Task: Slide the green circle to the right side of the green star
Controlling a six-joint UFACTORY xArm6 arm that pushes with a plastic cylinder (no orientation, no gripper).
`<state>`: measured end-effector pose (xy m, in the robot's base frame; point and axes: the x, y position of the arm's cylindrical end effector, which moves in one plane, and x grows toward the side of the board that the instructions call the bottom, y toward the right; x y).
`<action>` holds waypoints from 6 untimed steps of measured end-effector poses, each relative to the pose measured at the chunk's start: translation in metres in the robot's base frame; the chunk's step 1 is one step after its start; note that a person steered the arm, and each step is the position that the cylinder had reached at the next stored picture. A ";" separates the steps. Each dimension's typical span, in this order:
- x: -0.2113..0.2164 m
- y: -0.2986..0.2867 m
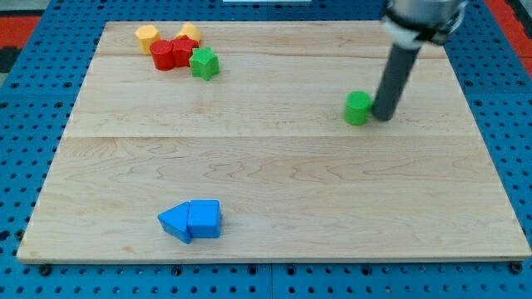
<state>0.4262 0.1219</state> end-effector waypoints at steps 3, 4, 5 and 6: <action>-0.019 -0.091; -0.040 -0.038; -0.078 -0.125; -0.092 -0.194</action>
